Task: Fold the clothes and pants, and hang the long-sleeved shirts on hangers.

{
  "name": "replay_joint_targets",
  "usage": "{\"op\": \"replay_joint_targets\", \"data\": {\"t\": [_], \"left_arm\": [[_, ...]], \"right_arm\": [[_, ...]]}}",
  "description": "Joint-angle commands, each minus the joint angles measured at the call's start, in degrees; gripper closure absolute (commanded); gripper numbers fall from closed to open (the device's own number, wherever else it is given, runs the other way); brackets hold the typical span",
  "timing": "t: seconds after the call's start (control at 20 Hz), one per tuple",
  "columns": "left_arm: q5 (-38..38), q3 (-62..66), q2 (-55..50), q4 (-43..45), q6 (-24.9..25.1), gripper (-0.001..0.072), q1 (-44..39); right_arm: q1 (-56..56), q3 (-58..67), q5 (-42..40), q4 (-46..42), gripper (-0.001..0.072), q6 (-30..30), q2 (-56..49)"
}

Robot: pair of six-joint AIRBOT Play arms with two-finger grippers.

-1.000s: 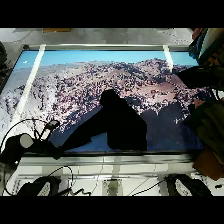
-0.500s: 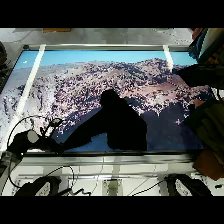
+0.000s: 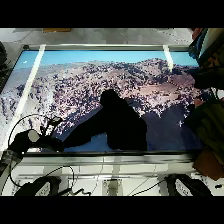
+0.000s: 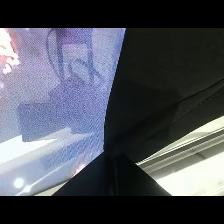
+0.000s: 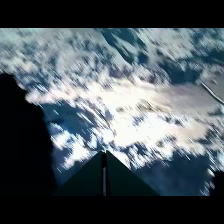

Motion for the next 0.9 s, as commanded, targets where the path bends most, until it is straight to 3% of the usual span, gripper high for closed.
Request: {"op": "replay_joint_targets", "data": {"t": [0.0, 0.2, 0.35, 0.4, 0.45, 0.5, 0.65, 0.85], "left_arm": [[0.63, -0.02, -0.02, 0.2, 0.0, 0.0692, -0.02], [0.63, -0.02, -0.02, 0.17, -0.02, 0.0692, -0.02], [1.55, -0.02, -0.02, -0.26, 0.0, 0.0692, -0.02], [1.99, -0.02, -0.02, -0.7, 0.0, 0.0692, -0.02], [2.27, -0.02, -0.02, -1.14, -0.02, 0.0692, -0.02], [2.34, -0.02, -0.02, -1.14, -0.02, 0.0692, -0.02], [2.32, -0.02, -0.02, -1.11, -0.02, 0.0692, -0.02], [2.34, -0.02, -0.02, -1.11, -0.04, 0.0692, -0.02]], "right_arm": [[-4.46, -4.44, 9.4, -5.22, 0.0688, -4.94, -1.86], [-8.92, -24.2, 12.72, 1.22, 0.0688, -6.49, -1.97], [-9.03, -40.09, 16.22, 13.6, 0.0686, -11.1, -2.03], [-9.03, -45.18, 14.95, 18.73, 0.0585, -12.24, -2.01], [-9.03, -49.37, 11.98, 22.18, 0.0284, -12.28, -2.01], [-9.03, -52.63, 8.83, 24.0, 0.0194, -11.63, -2.03], [-9.03, -59.52, 0.66, 24.46, 0.0195, -9.29, -2.25], [-8.98, -62.14, -3.69, 27.19, 0.0195, -8.02, -6.58]]}}
